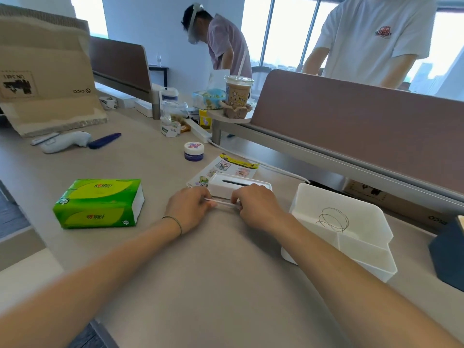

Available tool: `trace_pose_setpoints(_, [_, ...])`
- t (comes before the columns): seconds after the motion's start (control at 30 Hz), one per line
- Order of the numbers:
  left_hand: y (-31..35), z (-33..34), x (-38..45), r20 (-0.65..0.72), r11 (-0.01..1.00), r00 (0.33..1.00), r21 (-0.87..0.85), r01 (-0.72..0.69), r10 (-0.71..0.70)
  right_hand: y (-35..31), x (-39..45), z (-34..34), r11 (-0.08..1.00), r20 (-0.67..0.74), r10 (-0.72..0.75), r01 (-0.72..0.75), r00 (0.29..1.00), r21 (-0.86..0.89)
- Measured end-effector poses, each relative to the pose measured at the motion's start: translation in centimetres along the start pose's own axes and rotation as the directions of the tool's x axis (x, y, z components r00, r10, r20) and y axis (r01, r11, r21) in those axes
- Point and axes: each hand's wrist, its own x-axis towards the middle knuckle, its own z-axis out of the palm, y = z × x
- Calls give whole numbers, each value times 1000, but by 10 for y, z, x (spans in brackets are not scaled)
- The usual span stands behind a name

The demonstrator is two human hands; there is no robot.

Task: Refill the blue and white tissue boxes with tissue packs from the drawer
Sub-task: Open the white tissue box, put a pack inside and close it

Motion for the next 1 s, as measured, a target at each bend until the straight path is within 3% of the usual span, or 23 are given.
trace_pose_setpoints(0.23, [6, -7, 1, 124, 999, 992, 29, -29, 25, -1, -4, -3, 1000, -19, 21, -21, 1000, -20])
trace_pose_setpoints(0.57, [0, -94, -22, 15, 989, 991, 73, -132, 131, -52, 8, -22, 996, -147, -50, 61, 988, 71])
trace_pose_setpoints(0.73, [-40, -142, -42, -3, 988, 999, 151, -42, 43, -100, 19, -19, 980, -51, -102, 109, 993, 168])
trace_pose_setpoints(1.0, [-117, -183, -60, 122, 948, 974, 281, 152, -193, -162, 47, -8, 944, 81, -219, 190, 972, 271])
